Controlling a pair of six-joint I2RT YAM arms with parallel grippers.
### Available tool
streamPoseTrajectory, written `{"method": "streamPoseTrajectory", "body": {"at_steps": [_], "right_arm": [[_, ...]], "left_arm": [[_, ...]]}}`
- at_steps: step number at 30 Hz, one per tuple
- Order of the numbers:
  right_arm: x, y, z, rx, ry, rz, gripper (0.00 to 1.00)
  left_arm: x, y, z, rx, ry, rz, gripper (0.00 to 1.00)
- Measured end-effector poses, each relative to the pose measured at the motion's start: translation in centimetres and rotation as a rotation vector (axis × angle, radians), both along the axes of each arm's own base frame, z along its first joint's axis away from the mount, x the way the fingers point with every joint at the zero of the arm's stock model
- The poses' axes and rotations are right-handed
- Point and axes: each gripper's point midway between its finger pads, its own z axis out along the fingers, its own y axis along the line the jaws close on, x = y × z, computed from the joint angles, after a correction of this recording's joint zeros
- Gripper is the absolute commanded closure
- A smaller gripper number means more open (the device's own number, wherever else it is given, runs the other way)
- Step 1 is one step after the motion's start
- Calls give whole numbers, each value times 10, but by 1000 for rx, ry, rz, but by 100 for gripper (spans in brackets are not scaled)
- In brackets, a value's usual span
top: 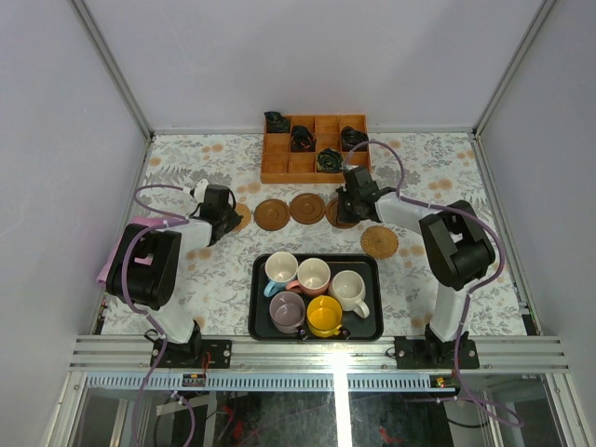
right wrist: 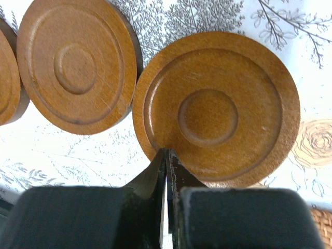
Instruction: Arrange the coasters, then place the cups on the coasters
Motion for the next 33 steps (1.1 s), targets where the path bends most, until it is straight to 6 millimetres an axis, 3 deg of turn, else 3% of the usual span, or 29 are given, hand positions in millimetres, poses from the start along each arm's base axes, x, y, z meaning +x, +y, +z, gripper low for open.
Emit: {"method": "streamPoseTrajectory", "body": {"at_steps": [5, 11, 15, 17, 24, 27, 33], "right_arm": [[-7, -9, 21, -21, -17, -10, 100], [-7, -28, 75, -37, -147, -69, 100], [-14, -47, 88, -84, -185, -123, 100], [-21, -60, 81, -123, -174, -153, 100], [-60, -114, 23, -242, -17, -248, 100], [-65, -122, 15, -253, 12, -263, 100], [-57, -118, -8, -269, 62, -268, 100]], "left_arm": [[0, 0, 0, 2, 0, -1, 100], [1, 4, 0, 7, 2, 7, 100], [1, 6, 0, 7, 4, 14, 100], [-1, 7, 1, 9, 8, 15, 100], [-9, 10, 1, 22, 40, 13, 100], [-8, 10, 2, 26, 45, 10, 100], [-6, 9, 4, 33, 36, -8, 100]]}}
